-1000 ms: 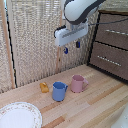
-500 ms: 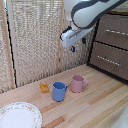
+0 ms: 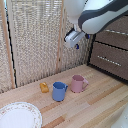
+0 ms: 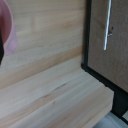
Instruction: Kindly get your arm to the topmost drawer handle. Get a good grip on it, then softly pull to open it.
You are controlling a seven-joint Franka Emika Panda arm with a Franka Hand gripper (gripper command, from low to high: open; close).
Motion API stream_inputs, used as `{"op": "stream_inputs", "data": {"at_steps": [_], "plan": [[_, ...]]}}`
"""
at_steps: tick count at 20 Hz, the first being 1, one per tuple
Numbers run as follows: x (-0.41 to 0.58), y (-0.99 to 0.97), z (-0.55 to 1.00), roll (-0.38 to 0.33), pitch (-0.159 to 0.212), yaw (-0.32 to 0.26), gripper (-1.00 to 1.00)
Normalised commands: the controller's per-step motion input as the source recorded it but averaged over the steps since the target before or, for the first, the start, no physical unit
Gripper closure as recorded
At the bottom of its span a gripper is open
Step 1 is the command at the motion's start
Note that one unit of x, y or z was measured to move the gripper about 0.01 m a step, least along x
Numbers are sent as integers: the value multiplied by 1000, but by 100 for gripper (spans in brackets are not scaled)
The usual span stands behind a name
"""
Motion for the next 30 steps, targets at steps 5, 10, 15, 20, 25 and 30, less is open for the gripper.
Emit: {"op": "stream_inputs", "data": {"at_steps": [5, 10, 15, 20, 25, 30], "plan": [[-75, -333, -29, -375, -45, 72, -100], [-90, -336, -35, -375, -43, 73, -100], [-128, -351, -50, -375, -19, 69, -100], [-129, -382, -35, -375, -5, 62, -100], [-31, -538, 0, -365, 0, 18, -100], [0, -689, 3, -313, 0, 0, -100]]}}
